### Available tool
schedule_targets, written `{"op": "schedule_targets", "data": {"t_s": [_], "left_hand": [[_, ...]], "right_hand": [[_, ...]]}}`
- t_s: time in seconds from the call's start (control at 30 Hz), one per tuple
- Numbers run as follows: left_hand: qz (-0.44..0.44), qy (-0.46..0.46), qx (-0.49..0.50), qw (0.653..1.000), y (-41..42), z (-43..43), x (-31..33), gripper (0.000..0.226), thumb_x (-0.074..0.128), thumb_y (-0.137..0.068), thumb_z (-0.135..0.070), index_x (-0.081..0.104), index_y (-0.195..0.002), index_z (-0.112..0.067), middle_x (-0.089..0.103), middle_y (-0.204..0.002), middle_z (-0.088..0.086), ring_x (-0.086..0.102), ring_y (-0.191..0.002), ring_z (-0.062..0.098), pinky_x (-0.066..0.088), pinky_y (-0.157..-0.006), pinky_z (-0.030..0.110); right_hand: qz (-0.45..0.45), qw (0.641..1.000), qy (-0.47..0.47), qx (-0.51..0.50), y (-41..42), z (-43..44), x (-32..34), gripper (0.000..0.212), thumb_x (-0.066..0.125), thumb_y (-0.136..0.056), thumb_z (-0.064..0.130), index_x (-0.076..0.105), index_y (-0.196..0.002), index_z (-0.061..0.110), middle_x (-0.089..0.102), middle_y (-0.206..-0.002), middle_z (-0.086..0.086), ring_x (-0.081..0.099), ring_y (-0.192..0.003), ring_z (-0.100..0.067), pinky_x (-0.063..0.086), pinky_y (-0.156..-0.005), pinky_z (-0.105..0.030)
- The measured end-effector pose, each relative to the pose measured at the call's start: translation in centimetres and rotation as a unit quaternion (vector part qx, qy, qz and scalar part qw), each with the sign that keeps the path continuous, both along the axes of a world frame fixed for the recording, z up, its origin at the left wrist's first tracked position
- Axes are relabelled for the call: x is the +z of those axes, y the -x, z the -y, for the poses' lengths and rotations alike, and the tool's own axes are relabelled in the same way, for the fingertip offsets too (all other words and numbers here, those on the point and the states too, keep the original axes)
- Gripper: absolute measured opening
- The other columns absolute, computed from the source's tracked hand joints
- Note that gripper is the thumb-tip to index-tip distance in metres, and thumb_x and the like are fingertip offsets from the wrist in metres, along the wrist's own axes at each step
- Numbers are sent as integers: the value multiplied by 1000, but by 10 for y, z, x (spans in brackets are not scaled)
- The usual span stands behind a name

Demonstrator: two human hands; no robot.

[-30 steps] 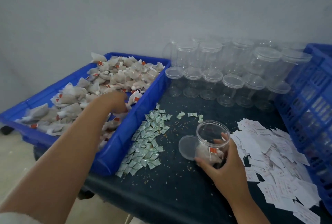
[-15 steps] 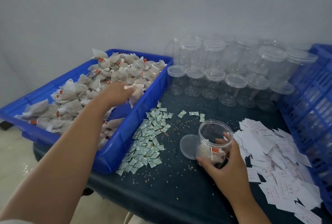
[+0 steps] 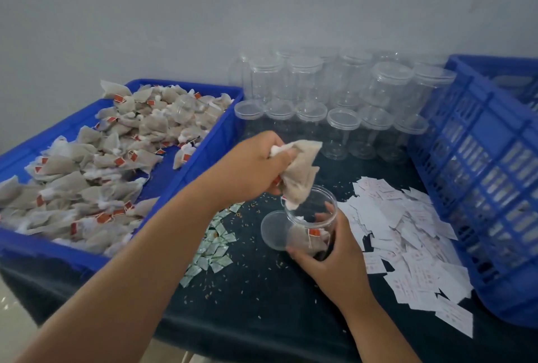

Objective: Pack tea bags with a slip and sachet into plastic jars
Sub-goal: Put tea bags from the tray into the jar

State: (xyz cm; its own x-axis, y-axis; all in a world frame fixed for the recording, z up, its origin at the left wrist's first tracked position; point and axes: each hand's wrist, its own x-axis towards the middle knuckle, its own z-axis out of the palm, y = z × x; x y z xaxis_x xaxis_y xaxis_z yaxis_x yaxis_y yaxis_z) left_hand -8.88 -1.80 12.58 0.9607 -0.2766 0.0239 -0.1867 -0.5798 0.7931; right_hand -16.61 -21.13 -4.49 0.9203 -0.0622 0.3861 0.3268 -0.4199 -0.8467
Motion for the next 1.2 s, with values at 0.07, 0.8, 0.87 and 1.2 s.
{"op": "schedule_targets", "data": {"t_s": [0.07, 0.8, 0.87, 1.2], "left_hand": [[0, -49, -15, 999, 2, 15, -12, 28, 53, -106, -48, 55, -96, -23, 72, -88, -2, 75, -68, 12, 62, -63, 35], [115, -105, 20, 988, -20, -25, 4, 12, 65, -99, -41, 76, -94, -38, 73, -83, -23, 69, -67, -5, 50, -63, 17], [131, -146, 100, 975, -38, -65, 12, 14, 64, -99, -34, 73, -91, -39, 75, -84, -19, 69, -67, -2, 53, -63, 25], [-237, -496, 23, 835, -53, -178, -45, 30, 60, -97, -13, 65, -126, -17, 70, -99, -3, 71, -79, 11, 55, -63, 25]], "right_hand": [[-3, 1000, 1, -1, 0, 0, 0, 94, 96, -69, 53, 44, -148, 50, 67, -133, 21, 68, -121, -6, 59, -94, -25], [-1, 1000, -5, -14, 1, 1, 0, 89, 92, -66, 68, 37, -137, 72, 61, -133, 35, 62, -122, 8, 48, -91, -5], [-11, 1000, -4, -15, 1, 2, 0, 93, 88, -64, 77, 33, -139, 74, 59, -133, 38, 60, -123, 11, 47, -90, -3], [-30, 1000, 6, -7, 2, 0, -2, 99, 90, -59, 68, 30, -137, 79, 57, -129, 45, 57, -119, 20, 49, -85, -4]]}}
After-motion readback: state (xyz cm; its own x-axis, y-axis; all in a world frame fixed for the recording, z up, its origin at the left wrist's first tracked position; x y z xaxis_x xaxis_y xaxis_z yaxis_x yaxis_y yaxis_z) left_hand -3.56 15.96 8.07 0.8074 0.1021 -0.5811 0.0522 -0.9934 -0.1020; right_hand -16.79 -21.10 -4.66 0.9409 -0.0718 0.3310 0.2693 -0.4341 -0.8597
